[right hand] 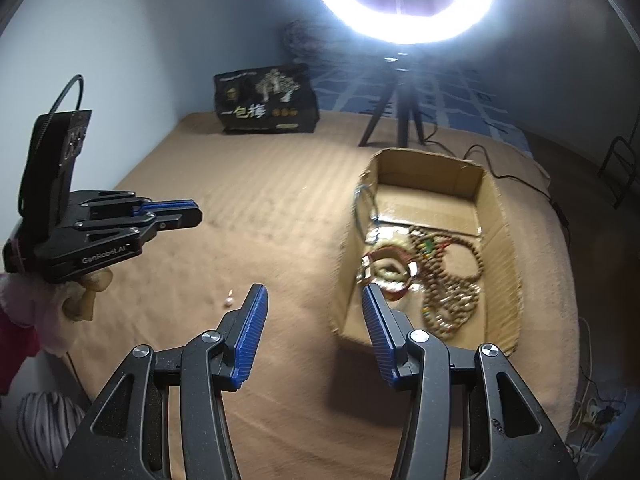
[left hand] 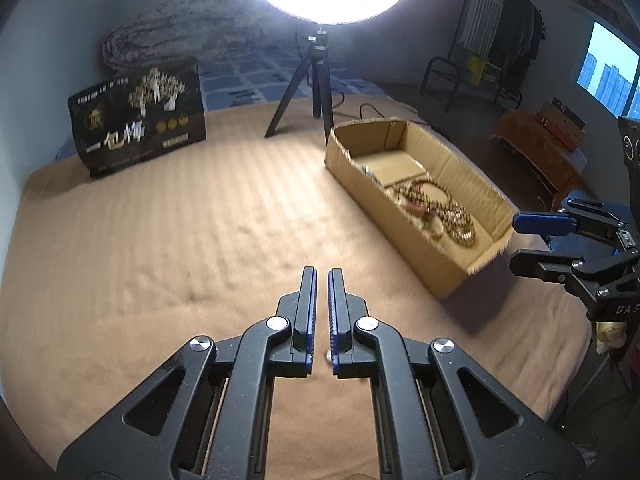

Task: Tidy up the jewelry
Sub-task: 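Move both tools to the two pearl earrings on the bed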

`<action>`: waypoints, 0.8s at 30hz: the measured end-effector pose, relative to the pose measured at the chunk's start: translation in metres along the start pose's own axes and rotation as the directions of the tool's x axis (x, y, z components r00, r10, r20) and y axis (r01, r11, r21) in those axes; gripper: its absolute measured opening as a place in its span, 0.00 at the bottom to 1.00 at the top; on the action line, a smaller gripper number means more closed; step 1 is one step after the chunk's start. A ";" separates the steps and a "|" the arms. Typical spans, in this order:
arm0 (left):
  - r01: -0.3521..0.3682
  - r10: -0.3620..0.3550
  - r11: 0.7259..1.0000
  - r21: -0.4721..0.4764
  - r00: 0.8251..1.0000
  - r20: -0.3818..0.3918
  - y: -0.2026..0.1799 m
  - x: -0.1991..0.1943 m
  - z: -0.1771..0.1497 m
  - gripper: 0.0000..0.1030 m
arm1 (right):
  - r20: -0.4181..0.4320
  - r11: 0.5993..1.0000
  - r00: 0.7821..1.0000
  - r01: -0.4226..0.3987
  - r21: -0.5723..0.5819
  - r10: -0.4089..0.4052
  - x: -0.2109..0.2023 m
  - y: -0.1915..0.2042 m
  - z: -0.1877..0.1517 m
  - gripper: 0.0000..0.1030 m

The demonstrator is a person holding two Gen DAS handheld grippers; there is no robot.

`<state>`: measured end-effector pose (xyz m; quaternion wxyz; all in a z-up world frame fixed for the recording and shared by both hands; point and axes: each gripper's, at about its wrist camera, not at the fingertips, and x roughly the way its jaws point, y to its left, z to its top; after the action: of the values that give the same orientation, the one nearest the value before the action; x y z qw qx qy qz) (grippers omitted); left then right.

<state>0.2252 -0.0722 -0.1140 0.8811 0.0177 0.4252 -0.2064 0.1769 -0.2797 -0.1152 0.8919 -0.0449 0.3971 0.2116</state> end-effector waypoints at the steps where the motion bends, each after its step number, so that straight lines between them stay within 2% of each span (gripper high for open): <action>1: 0.005 -0.005 1.000 -0.004 1.000 -0.008 0.001 0.000 -0.006 0.03 | -0.002 1.000 1.000 -0.001 -0.005 0.001 0.001 0.003 -0.002 0.46; 15: 0.064 -0.066 0.998 -0.020 0.992 -0.107 0.002 0.028 -0.052 0.04 | -0.080 0.997 0.995 -0.057 -0.050 0.053 0.040 0.038 -0.037 0.46; 16: 0.065 -0.067 0.998 -0.020 0.992 -0.110 0.002 0.030 -0.054 0.06 | -0.086 0.997 0.995 -0.062 -0.048 0.057 0.044 0.039 -0.039 0.46; 19: 0.078 -0.081 0.997 -0.031 0.991 -0.104 0.004 0.032 -0.057 0.33 | -0.106 0.996 0.992 -0.073 -0.047 0.068 0.053 0.043 -0.042 0.46; 24: 0.073 -0.075 0.997 -0.026 0.992 -0.100 0.005 0.036 -0.059 0.33 | -0.113 0.996 0.991 -0.080 -0.050 0.074 0.062 0.049 -0.044 0.46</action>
<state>0.2034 -0.0677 -0.1795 0.8504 0.0026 0.4718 -0.2329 0.1632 -0.2251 -0.1856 0.8580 -0.0654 0.4417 0.2538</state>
